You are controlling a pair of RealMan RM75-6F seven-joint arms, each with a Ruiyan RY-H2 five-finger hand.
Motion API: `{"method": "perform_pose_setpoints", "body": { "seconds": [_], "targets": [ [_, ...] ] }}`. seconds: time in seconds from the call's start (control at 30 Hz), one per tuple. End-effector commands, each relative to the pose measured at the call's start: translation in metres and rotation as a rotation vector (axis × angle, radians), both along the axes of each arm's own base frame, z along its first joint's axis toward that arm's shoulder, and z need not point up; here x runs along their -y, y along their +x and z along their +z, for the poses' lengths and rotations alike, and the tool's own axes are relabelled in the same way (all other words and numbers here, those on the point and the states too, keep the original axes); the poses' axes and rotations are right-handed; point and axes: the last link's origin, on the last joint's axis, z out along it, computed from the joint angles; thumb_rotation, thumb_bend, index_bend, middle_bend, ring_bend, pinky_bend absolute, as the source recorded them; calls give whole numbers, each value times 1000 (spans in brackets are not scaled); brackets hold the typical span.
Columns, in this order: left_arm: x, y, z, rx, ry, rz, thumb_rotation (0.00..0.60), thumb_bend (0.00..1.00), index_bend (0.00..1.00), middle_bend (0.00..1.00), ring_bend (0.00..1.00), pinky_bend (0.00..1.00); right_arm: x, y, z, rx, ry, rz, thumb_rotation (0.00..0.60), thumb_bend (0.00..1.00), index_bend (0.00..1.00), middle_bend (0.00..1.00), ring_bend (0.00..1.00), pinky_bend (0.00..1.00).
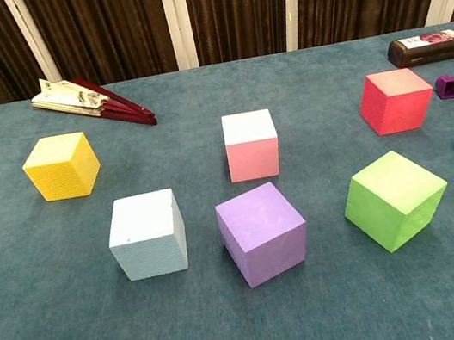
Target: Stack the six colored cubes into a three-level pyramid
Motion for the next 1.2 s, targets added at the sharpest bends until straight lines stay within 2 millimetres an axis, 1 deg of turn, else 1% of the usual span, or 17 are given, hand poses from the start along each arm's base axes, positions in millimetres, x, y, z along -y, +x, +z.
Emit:
{"method": "perform_pose_setpoints", "body": {
  "seconds": [0.03,0.3,0.4,0.6,0.8,0.9,1.03,1.13,1.2],
  "targets": [
    [0,0,0,-1,0,0,600,319,103,6,0,29,0,1,-3,24,21,22,600,114,8,31,13,20],
    [3,2,1,1,12,-9,600,319,103,6,0,29,1,-2,-5,5,31,0,600,114,8,31,13,20],
    [2,3,1,4,17,-13,600,319,103,6,0,29,1,-2,-5,9,25,-17,600,114,15,31,13,4],
    [2,2,0,4,6,-4,600,319,103,6,0,29,-1,-2,-6,42,43,-38,600,114,30,31,13,0],
    [6,4,4,15,25,-26,600,319,103,6,0,29,2,4,-9,124,72,-23,600,113,64,33,13,0],
    [6,3,7,15,49,-25,600,319,103,6,0,29,14,8,-9,131,119,-10,600,113,77,45,13,0],
    [4,3,5,8,55,-24,600,320,103,6,0,29,45,23,-1,106,170,-1,600,114,94,58,12,0],
    [4,4,2,-1,48,-30,600,320,103,6,0,29,73,42,5,74,222,-6,600,114,100,58,13,0],
    [4,5,2,-4,50,-38,600,319,103,6,0,29,86,53,6,63,250,-8,600,113,100,57,13,0]
  ]
}}
